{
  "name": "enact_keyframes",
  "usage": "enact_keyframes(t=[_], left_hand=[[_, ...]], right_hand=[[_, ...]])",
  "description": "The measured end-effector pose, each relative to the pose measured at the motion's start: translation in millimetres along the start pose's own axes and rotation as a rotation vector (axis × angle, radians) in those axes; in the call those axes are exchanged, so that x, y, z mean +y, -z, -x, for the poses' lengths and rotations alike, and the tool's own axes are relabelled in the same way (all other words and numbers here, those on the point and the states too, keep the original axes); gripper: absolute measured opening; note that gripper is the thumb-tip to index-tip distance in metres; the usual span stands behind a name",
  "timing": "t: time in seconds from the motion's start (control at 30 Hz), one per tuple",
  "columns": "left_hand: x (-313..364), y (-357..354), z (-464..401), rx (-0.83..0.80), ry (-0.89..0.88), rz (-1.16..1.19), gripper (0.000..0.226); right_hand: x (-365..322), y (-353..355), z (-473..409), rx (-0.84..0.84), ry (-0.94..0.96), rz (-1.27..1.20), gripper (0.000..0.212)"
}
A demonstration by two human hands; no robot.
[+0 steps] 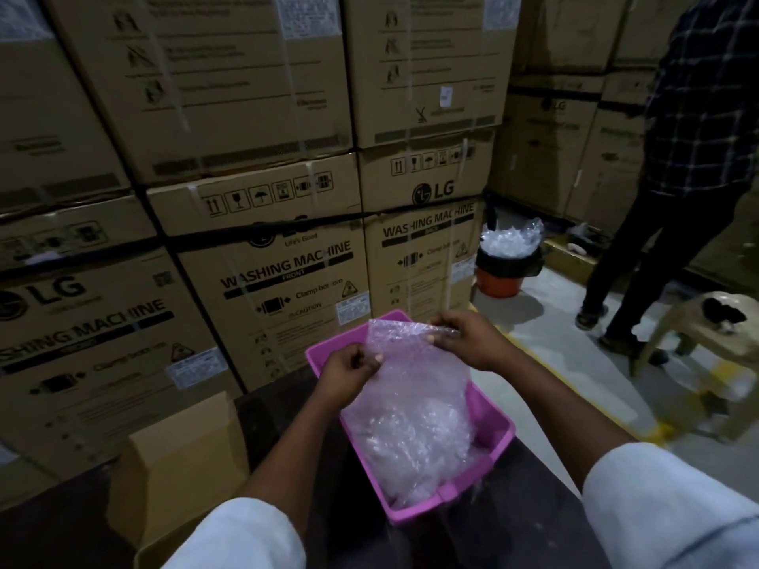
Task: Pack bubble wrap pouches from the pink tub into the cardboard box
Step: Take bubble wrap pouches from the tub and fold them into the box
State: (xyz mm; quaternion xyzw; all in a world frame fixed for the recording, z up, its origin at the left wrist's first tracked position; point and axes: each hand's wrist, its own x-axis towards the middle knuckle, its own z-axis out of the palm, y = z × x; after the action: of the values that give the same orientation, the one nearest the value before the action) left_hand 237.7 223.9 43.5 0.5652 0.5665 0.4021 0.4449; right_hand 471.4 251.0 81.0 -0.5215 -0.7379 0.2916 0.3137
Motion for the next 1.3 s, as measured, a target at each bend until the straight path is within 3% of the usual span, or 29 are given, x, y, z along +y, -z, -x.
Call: enact_keyframes(t=[0.2,0.33,0.53,0.67,0.77,0.97,1.3], left_hand=[[18,16,-1,0.041,-0.050,0.157,0.012],[31,30,3,0.015,-0.053,0.193,0.013],[40,40,11,-0.050,0.037,0.251,0.023],[61,43,14,0.035,-0.004,0.387,0.015],[76,50,20,0.050,-0.066,0.365,0.012],[88,72,25,0.108,-0.117,0.329,0.008],[109,92,49,0.153,-0.198,0.253,0.011]], right_hand=[[1,1,0,-0.009,-0.123,-0.397,0.040],[5,-5,6,0.037,-0.172,-0.570,0.024],[-22,-2,-1,0.189,-0.224,-0.766,0.020],[-42,4,7,0.010,-0.231,-1.050,0.037],[-49,-4,14,-0.092,-0.260,-0.952,0.030],[-74,0,4,0.077,-0.177,-0.866,0.020],[-106,0,3,0.128,-0.112,-0.893,0.021]])
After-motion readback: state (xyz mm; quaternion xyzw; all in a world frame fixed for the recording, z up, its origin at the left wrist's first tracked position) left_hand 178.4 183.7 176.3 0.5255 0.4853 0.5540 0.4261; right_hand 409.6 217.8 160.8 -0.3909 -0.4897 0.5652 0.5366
